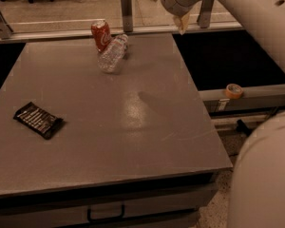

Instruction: Move water bottle near coke can

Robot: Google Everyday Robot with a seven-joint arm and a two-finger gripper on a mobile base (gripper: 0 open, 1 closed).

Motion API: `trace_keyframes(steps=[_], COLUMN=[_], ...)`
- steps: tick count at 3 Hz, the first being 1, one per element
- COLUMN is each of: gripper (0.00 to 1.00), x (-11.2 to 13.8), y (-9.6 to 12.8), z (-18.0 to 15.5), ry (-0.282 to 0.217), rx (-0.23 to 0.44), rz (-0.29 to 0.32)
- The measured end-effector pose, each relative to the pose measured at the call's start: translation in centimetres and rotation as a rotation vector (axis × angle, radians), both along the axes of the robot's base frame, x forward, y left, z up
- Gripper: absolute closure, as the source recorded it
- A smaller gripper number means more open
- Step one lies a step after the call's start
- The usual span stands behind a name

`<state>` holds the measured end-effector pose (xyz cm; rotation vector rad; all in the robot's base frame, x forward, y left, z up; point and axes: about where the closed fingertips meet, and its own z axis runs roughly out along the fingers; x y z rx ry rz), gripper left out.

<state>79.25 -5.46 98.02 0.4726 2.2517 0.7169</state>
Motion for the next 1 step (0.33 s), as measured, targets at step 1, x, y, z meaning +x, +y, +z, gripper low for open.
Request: trace_keyframes(steps=[1], gripper=[0.0], x=[-0.11], y=[-0.14], z=[0.75], ry=[-0.017], rx=[0.004], rz=[-0.008])
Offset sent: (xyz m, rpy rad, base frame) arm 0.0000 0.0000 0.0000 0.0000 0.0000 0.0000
